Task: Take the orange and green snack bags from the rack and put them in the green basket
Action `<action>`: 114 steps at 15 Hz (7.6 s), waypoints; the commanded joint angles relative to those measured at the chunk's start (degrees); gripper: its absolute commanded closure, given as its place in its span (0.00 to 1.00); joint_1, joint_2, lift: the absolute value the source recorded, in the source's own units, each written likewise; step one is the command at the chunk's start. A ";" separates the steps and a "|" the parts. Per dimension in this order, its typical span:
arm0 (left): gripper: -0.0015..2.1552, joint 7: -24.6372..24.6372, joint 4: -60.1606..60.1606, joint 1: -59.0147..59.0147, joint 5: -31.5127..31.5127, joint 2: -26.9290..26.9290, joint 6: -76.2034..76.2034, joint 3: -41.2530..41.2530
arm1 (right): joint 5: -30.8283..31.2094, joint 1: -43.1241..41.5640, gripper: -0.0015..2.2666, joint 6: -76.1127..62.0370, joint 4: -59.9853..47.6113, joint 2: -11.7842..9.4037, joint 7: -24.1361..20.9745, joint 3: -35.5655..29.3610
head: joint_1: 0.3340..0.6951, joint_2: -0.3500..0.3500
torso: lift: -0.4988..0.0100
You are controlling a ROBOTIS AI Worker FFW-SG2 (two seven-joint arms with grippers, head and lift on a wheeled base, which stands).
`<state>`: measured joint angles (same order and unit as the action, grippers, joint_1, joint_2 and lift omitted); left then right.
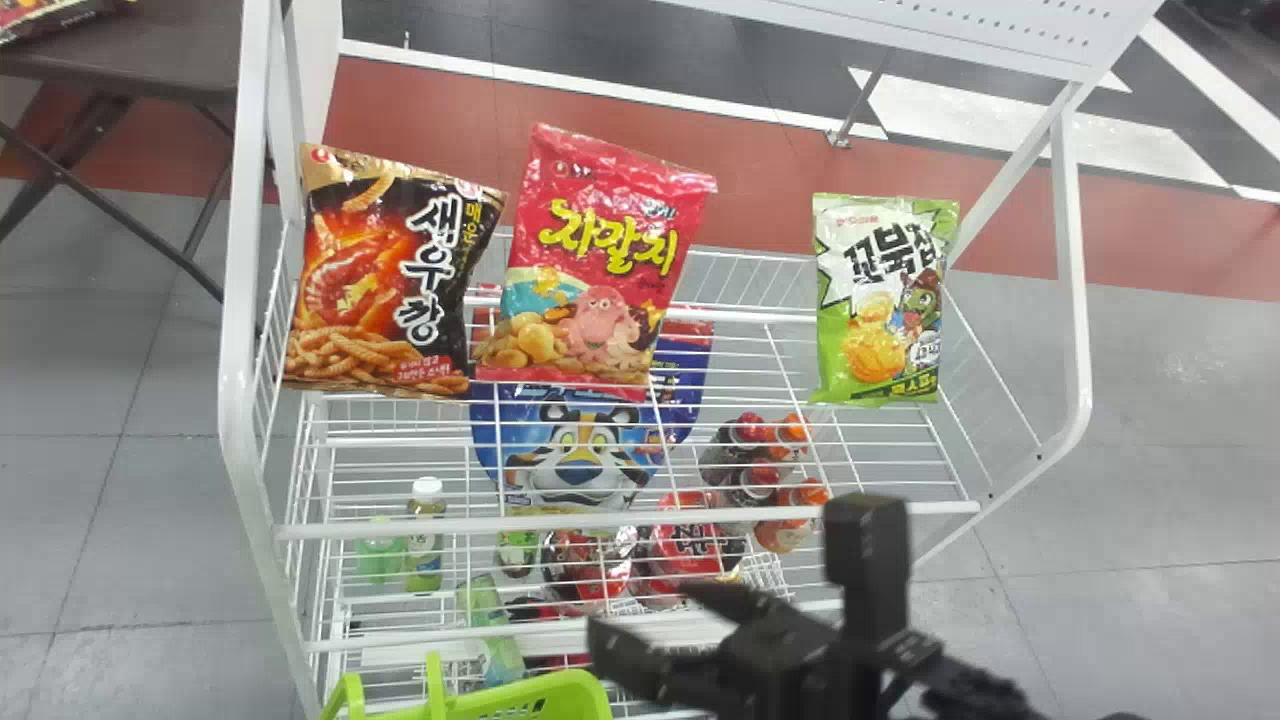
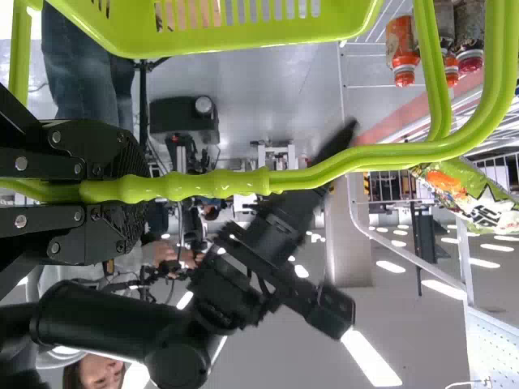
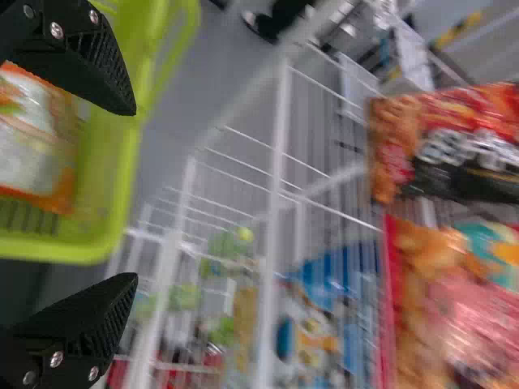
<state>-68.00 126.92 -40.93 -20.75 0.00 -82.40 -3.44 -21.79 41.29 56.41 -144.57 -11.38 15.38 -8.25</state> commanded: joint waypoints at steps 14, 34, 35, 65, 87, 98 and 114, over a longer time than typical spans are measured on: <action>0.99 0.67 -1.67 1.73 0.62 -0.15 -0.53 0.54 | -1.59 -16.77 0.03 -38.87 24.69 1.97 2.37 -19.08 | 1.00 0.00 | 0.98; 0.99 -0.12 -4.57 3.93 0.45 -0.15 -1.76 1.15 | 11.24 -39.89 0.03 -35.70 52.20 -2.60 0.88 -15.39 | 1.00 0.00 | 0.98; 0.99 -0.12 -4.57 4.01 0.45 -0.15 -1.58 1.15 | 12.30 -40.94 0.03 -35.70 53.08 -2.60 0.35 -15.30 | 1.00 0.00 | 0.98; 0.98 0.50 -5.01 4.98 0.45 -0.15 -1.76 1.59 | -2.38 -22.13 0.99 -12.67 20.21 -0.93 -0.53 -22.07 | 1.00 0.00 | 0.98; 0.98 -0.21 -5.10 5.07 0.18 -0.15 -1.58 1.77 | -5.11 -1.30 0.99 24.77 5.70 3.99 9.76 -1.06 | 1.00 0.00 | 0.98; 0.98 -0.21 -3.87 4.37 0.27 -0.15 -1.94 2.47 | 0.34 -2.71 0.94 13.52 14.84 0.92 6.33 11.33 | 1.00 0.00 | 0.98; 0.99 -0.38 -2.99 3.93 0.09 -0.15 -2.29 2.03 | -5.46 -1.66 0.02 19.85 -0.54 0.30 0.18 -3.70 | 1.00 0.00 | 0.98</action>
<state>-68.46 123.93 -37.12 -20.64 0.00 -84.69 -1.44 -26.84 39.64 79.69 -143.33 -11.32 15.79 -9.79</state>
